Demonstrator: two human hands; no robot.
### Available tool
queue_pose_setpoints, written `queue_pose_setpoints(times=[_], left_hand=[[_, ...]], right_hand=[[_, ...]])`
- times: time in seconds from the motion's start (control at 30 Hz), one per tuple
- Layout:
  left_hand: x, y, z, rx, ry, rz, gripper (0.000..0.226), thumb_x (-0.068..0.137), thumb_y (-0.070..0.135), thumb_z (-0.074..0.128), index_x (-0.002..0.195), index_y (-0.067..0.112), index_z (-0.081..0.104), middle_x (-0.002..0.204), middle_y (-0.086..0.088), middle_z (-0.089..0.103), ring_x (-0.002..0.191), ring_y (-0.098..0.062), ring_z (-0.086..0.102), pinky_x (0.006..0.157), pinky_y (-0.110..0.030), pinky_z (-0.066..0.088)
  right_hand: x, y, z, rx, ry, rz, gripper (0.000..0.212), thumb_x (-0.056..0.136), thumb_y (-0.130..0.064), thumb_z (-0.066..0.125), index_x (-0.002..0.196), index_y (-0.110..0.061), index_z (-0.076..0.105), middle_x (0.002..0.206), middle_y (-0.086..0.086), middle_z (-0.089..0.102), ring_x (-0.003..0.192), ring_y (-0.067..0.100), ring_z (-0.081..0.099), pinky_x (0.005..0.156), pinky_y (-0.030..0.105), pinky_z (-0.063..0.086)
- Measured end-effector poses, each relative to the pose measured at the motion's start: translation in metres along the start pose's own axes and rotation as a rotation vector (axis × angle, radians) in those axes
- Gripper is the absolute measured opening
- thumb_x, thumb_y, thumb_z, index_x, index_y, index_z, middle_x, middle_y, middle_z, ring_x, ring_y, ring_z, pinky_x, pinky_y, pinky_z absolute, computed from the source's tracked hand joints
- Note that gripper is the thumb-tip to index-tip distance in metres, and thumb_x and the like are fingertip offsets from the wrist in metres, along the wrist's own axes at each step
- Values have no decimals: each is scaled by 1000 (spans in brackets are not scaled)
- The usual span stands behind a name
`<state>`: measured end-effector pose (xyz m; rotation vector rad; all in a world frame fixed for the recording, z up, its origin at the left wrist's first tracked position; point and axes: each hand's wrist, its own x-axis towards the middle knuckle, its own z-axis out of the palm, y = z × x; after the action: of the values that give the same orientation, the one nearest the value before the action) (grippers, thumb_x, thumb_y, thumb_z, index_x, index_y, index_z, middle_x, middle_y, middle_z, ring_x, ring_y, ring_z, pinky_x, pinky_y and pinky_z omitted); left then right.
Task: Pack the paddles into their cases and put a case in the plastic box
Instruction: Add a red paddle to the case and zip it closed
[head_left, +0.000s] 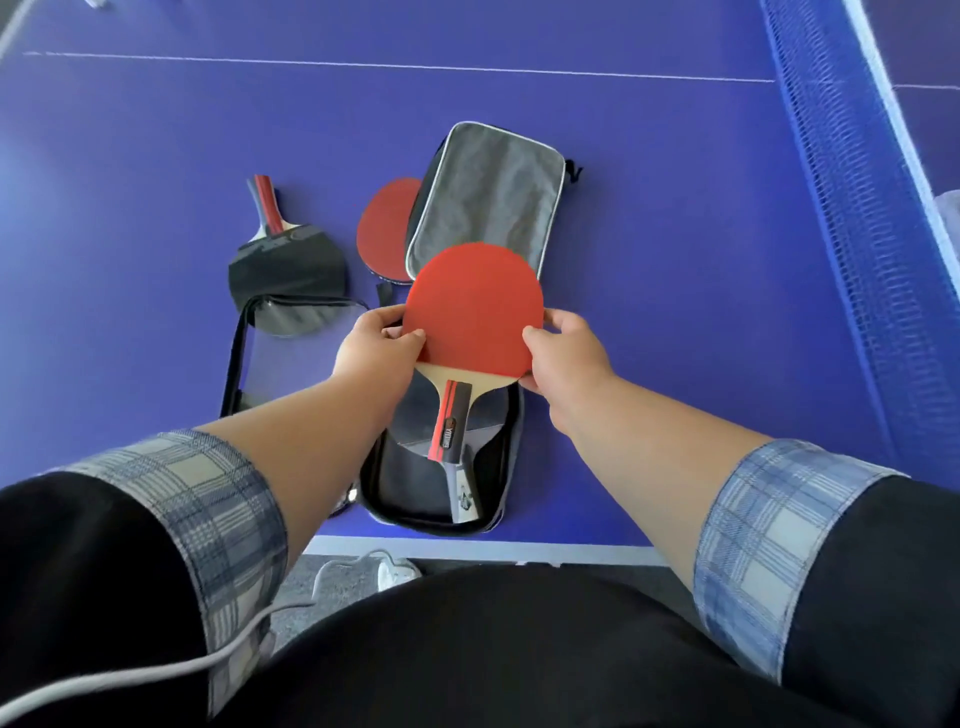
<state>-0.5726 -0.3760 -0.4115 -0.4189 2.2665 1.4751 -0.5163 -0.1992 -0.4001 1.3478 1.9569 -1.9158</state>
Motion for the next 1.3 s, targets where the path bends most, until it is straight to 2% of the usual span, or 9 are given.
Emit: queue_pose_setpoints(times=[0.1,0.3,0.43,0.53,0.67,0.87,1.1,1.17,1.3], left_hand=[[4,-11,-5,54,-4,-3,35,90,25,60,125,33,61,93,18,72,78,-9,66,80,-31,53],[5,-43,-17,188,-118,-7,41,90,20,58,128,33,55,94,14,69,75,-17,67,79,-39,58],[9,-45,-9,208,-168,-4,48,89,12,56,133,32,53,95,16,69,78,-16,69,80,-39,59],[11,-38,-4,266,-180,36,52,90,12,56,138,30,50,96,17,66,75,-16,67,77,-35,57],[9,-32,-2,336,-178,72,50,88,11,55,132,34,56,91,17,67,65,-12,65,54,-24,49],[0,-36,-4,360,-164,73,36,70,9,44,86,30,69,72,-6,65,41,-15,41,37,-21,37],[-5,-43,-8,292,-104,4,19,69,15,48,77,30,58,85,-12,70,44,-18,49,37,-20,42],[-4,-44,-8,269,-94,-35,23,69,18,49,87,30,58,88,-7,69,42,-15,56,35,-18,41],[-1,-45,-9,248,-73,-73,50,71,22,50,121,22,58,103,-2,66,42,-9,63,35,-17,40]], right_hand=[[-1,14,4,-11,-15,55,25,93,-16,56,114,-30,61,114,2,68,93,24,72,73,40,64],[-16,45,18,-94,31,96,31,91,-5,52,81,-34,60,102,4,70,91,30,72,71,44,64],[-14,54,21,-238,71,73,35,87,-4,47,110,-20,67,110,8,71,96,34,69,82,49,61],[-11,50,23,-369,104,28,35,87,-8,45,118,-17,59,123,12,64,84,27,59,60,34,49],[-4,49,22,-466,101,37,49,90,-11,47,139,-14,51,132,12,56,85,26,54,64,29,42],[-9,51,27,-557,105,9,40,89,-17,56,129,-15,54,125,10,48,77,23,54,70,32,44],[-15,53,33,-577,95,-55,49,89,-27,62,137,-22,50,129,6,48,85,23,55,63,27,43],[-16,52,33,-583,92,-58,56,90,-28,62,143,-21,46,133,6,47,88,22,53,60,24,41],[-18,48,37,-590,89,-28,46,85,-30,63,129,-18,56,126,6,52,100,29,61,81,40,56]])
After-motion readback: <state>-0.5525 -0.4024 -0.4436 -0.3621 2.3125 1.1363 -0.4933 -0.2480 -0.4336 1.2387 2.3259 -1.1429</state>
